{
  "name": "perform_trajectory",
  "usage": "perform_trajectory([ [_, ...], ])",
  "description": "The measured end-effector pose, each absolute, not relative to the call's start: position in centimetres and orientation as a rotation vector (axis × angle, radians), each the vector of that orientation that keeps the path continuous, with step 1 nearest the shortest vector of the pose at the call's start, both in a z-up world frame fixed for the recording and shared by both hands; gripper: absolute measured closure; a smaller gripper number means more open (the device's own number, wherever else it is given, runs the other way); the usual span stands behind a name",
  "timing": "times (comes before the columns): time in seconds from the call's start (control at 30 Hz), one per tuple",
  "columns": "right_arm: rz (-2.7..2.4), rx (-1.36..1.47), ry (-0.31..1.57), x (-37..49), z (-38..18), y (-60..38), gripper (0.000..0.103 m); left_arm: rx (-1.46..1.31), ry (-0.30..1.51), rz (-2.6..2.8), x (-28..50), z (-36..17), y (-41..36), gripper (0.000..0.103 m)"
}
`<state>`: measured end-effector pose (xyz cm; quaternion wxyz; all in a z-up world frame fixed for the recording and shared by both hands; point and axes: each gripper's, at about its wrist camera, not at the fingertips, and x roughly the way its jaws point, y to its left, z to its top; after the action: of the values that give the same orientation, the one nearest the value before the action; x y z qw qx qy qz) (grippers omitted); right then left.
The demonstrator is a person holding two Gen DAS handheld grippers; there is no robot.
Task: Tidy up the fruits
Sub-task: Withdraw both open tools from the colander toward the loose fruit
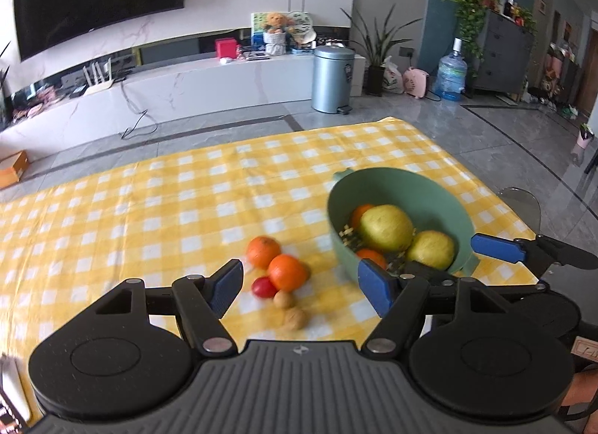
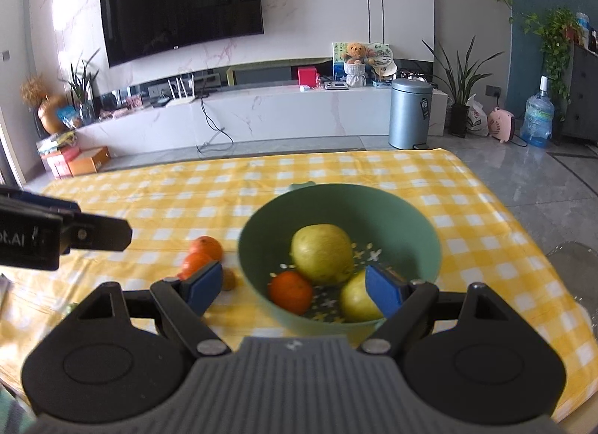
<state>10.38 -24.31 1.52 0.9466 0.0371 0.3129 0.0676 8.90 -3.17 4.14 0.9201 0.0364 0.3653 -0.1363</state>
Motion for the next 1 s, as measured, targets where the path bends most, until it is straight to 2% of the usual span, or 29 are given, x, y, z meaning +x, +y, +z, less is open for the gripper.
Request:
perform_trajectory([
  [0.3,0.205,0.028,0.633,8.8,0.5,-21.1,0.024,0.03,0.779,-0.257,7.7,2.3,-0.2,0.023],
  [0.47,0.225,-0.018,0.655,8.9,-0.6,-19.7,0.035,-0.003,0.792,-0.261,7.7,1.2,0.9,0.025],
  [0.53,0.227,-0.027,0.667,9.0,-1.2,-19.4,0.037,-0.016,0.797,-0.273,7.7,0.9,1.2,0.027],
  [0.67,0.25,-0.04,0.686,9.5,-2.1,-18.9,0.051,-0.037,0.828,-0.288,8.3,-0.2,1.4,0.036],
  [0.8,0.262,-0.043,0.706,10.0,-2.8,-18.6,0.055,-0.056,0.868,-0.312,8.8,-1.6,1.4,0.045],
  [1.0,0.255,0.0,0.738,10.8,-3.6,-19.1,0.056,0.037,0.979,-0.398,9.2,-3.6,0.2,0.047],
])
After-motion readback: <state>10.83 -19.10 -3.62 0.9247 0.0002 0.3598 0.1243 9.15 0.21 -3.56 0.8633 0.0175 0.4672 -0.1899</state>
